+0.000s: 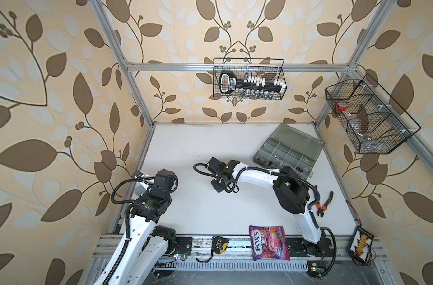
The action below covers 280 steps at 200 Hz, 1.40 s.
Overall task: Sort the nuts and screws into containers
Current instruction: 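Lift the nut with the right gripper and carry it over the box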
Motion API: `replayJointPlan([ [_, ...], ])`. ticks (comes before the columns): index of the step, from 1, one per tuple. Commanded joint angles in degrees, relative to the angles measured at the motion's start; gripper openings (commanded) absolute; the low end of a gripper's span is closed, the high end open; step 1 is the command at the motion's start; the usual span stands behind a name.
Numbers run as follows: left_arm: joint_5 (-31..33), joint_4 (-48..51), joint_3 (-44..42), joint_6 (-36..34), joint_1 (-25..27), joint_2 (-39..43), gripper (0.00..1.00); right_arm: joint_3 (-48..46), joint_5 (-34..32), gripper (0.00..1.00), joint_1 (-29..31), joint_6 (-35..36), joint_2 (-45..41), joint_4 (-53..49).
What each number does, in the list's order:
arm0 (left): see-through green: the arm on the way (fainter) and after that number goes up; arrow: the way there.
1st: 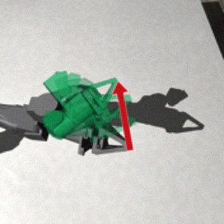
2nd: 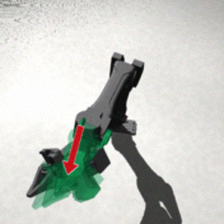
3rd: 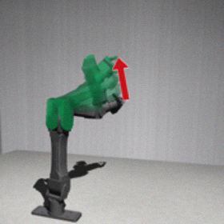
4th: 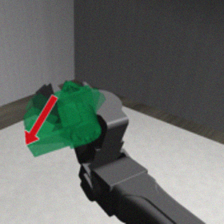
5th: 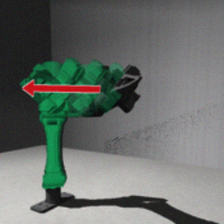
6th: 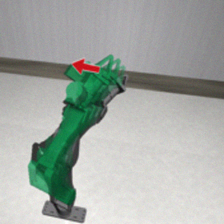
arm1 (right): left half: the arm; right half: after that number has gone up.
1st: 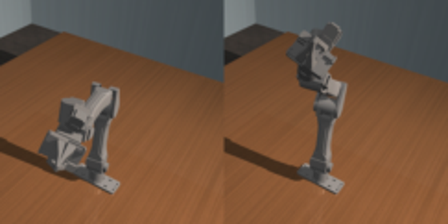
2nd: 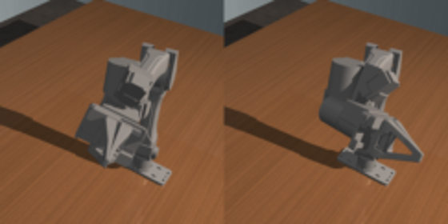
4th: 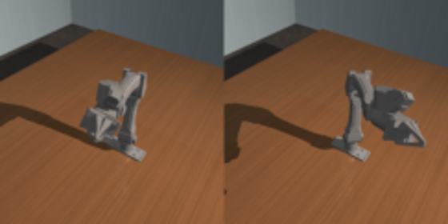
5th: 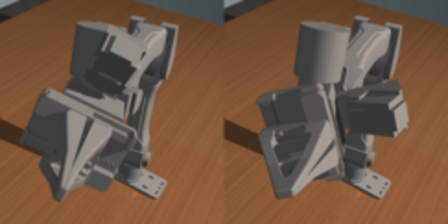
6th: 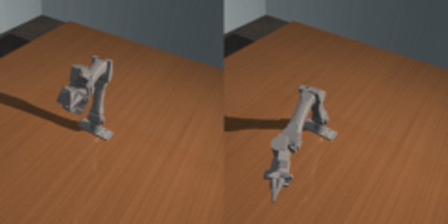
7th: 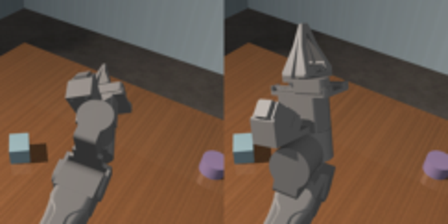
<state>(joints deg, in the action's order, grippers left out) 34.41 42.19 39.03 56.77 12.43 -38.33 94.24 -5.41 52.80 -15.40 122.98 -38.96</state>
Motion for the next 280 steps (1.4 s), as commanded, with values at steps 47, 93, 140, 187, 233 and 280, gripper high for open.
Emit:
replayJointPlan([
  [47, -2.2, -2.1, 1.5, -2.6, 0.1, -3.2, 0.99, -4.8, -1.6, 0.0, -6.6, -1.2, -9.6, 1.9],
  [93, -3.6, -3.3, 1.4, -3.2, 0.1, -4.4, 0.99, -7.8, -4.3, 0.0, -13.6, -0.2, -15.5, 2.2],
  [140, -5.6, -4.2, 1.4, -3.3, 0.1, -5.2, 0.99, -10.7, -4.7, 0.0, -24.6, 0.6, -20.4, 3.1],
  [187, -6.6, -4.5, 1.6, -3.8, 0.1, -5.3, 0.99, -11.9, -3.0, 0.0, -34.4, 0.9, -22.2, 4.1],
  [233, -7.6, -4.7, 1.7, -4.1, 0.1, -6.1, 0.99, -11.7, -1.5, 0.0, -41.0, 1.7, -21.9, 4.4],
  [280, -8.0, -4.8, 1.8, -4.2, 0.1, -6.3, 0.99, -11.5, -0.2, 0.0, -44.6, 2.5, -19.8, 4.3],
])
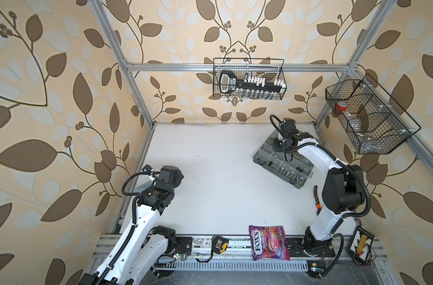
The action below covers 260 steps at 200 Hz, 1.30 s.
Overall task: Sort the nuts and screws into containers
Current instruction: 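Lift the nut with the right gripper and carry it over the box, then open the right gripper over the box's middle compartment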
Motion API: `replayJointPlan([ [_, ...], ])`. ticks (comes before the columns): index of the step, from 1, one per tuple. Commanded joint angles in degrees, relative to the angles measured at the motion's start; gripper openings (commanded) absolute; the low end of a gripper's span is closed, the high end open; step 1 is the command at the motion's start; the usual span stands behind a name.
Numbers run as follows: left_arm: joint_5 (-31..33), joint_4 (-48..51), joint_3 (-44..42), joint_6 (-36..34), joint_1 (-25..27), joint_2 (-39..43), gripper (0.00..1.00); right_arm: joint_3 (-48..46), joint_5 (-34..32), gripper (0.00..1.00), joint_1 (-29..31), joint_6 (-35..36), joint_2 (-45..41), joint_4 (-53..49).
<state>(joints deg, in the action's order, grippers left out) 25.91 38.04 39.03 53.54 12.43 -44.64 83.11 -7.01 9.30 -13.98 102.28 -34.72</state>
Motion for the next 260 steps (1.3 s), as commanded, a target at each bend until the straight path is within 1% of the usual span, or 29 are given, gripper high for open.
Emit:
replayJointPlan([
  [1, 0.5, -0.7, 1.8, -1.0, 0.1, 0.1, 0.99, -0.4, 1.4, 0.0, -1.1, 1.1, 1.0, 0.0],
  [92, 0.1, -0.7, 1.7, -1.1, 0.1, -0.3, 0.99, 2.3, 1.8, 0.0, -2.4, 2.4, 7.6, -1.2],
  [134, 0.0, -0.9, 1.6, -1.0, 0.1, -0.4, 0.99, 2.3, 2.7, 0.0, -2.6, 2.4, 8.8, -1.4],
  [199, -0.2, -1.4, 1.9, -1.2, 0.1, -1.1, 0.99, 1.5, 3.0, 0.1, -2.6, 2.2, 9.7, -1.4],
  [260, -0.5, -1.5, 1.9, -1.2, 0.1, -1.4, 0.99, 1.3, 3.0, 0.26, -2.7, 2.2, 9.4, -1.5],
])
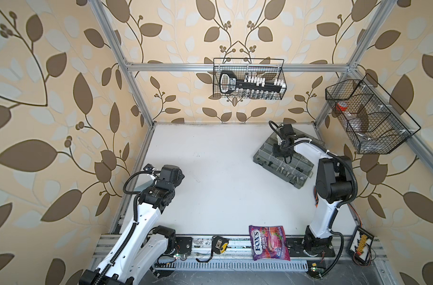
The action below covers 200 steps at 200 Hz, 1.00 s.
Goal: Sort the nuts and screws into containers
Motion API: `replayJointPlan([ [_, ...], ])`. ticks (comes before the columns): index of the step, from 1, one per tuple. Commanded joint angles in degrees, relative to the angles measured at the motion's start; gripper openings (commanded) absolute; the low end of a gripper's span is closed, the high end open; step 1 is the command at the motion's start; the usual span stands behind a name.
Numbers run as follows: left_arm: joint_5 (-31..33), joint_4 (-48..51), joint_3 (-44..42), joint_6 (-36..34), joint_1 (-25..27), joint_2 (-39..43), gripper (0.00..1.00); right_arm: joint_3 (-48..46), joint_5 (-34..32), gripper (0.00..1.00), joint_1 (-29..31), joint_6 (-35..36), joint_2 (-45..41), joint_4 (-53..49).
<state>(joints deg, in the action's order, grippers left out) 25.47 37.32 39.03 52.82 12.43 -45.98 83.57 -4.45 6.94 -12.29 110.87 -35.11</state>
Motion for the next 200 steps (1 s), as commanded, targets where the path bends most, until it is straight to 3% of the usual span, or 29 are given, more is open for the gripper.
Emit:
replayJointPlan([
  [1, 0.0, -0.8, 1.9, -0.5, 0.1, 0.0, 0.99, 0.8, 0.4, 0.26, -0.3, 0.5, 0.8, -1.1],
  [101, -0.1, -0.9, 1.9, -0.6, 0.1, 0.0, 0.99, 0.1, 0.2, 0.31, -0.3, 0.3, -0.3, -1.1],
  [153, -0.2, -1.0, 1.8, -1.2, 0.1, 0.2, 0.99, -1.9, -1.7, 0.35, -0.3, 0.0, -6.3, -1.0],
  [181, -1.5, -2.4, 1.7, -3.2, 0.1, 0.0, 0.99, -5.2, -4.0, 0.41, -0.3, -0.9, -11.3, 0.4],
  [200, -3.2, -3.7, 1.7, -5.1, 0.1, -0.1, 0.99, -9.4, -4.8, 0.55, -0.3, -1.6, -16.1, 3.6],
])
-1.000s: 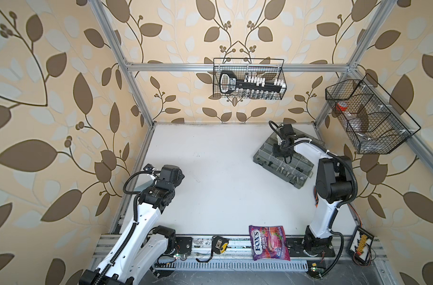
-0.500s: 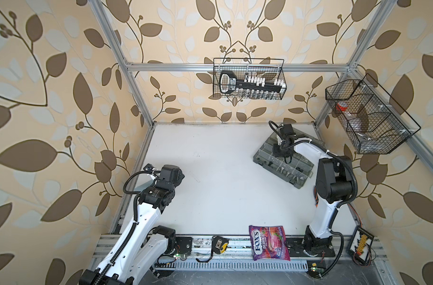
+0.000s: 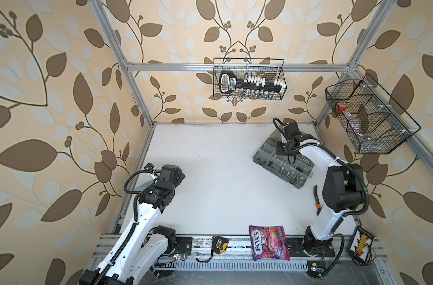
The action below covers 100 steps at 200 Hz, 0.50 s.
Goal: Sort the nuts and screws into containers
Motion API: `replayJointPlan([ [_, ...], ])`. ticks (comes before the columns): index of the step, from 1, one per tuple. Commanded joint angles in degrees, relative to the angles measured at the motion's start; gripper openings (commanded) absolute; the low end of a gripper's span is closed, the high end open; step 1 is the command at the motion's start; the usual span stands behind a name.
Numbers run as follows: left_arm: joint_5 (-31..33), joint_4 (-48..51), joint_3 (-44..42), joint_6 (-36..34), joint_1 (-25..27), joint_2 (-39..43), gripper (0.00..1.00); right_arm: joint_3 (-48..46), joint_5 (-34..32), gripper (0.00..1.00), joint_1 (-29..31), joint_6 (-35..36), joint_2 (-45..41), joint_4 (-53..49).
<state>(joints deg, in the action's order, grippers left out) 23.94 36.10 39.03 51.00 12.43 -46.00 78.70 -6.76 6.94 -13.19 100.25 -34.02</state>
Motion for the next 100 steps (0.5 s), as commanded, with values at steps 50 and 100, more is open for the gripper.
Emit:
replayJointPlan([
  [50, -5.0, -6.3, 2.0, -8.6, 0.1, -1.4, 0.99, -17.0, -2.8, 1.0, -0.3, -2.6, -17.4, 13.0],
  [100, -7.1, -10.6, 2.3, -12.4, 0.1, -4.6, 0.99, -27.0, -7.4, 1.0, -0.3, -3.8, -25.0, 22.5],
])
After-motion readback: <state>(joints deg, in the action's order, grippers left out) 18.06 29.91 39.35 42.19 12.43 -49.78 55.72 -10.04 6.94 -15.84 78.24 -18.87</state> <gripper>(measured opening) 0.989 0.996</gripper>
